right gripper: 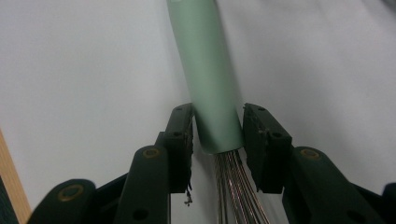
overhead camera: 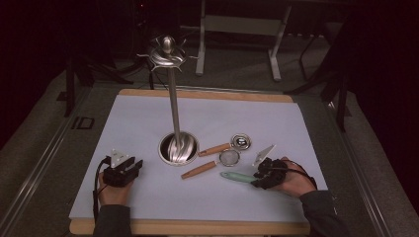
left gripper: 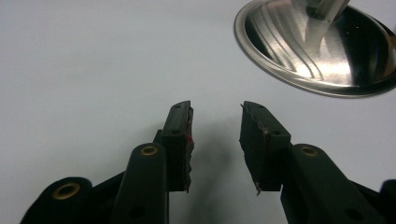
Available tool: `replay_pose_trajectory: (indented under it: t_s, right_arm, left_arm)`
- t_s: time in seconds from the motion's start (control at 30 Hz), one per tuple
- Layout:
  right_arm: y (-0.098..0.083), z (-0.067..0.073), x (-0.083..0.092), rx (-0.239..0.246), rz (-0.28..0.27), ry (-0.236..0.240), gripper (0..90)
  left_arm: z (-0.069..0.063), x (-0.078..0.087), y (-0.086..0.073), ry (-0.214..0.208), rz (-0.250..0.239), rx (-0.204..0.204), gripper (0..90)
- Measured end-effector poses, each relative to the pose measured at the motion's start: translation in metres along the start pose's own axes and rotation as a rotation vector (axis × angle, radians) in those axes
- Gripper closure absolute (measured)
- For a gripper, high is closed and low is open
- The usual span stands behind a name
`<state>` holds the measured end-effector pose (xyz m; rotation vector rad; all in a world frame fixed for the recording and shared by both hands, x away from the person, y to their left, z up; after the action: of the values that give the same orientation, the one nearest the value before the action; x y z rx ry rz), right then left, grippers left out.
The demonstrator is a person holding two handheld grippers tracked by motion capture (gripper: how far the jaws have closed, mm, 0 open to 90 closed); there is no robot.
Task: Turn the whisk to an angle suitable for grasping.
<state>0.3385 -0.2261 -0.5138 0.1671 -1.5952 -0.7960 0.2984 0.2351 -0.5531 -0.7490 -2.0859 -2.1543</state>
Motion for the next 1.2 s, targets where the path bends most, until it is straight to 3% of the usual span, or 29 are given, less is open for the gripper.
replay_pose_trajectory:
  t_s: [0.23, 0.4, 0.73, 1.2]
  right_arm:
    - [0.004, -0.004, -0.008, 0.022, 0.077, 0.039, 66.6]
    - [0.006, -0.002, -0.008, 0.054, 0.093, 0.039, 67.2]
    - [0.005, 0.003, -0.001, 0.049, 0.02, 0.06, 69.0]
    - [0.018, 0.006, 0.015, 0.042, -0.17, 0.07, 69.2]
  left_arm:
    - [0.0, 0.0, 0.0, -0.001, 0.0, 0.001, 63.9]
    - [0.0, 0.0, 0.0, -0.002, 0.0, 0.002, 63.9]
    - [0.0, 0.0, 0.0, 0.0, 0.0, 0.0, 63.9]
    - [0.0, 0.0, 0.0, 0.0, 0.002, 0.001, 63.8]
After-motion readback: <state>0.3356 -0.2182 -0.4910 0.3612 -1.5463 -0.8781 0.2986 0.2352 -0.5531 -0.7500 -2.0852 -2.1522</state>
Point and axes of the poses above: each handheld gripper's, and its own axes: x roughly backward along the jaws, y roughly out of its top, z roughly to its left, the point moved 2 cm from there along -x, roughly forward along the jaws, and after that the axes turned 15 degrees about -z, right-handed, at the moved point
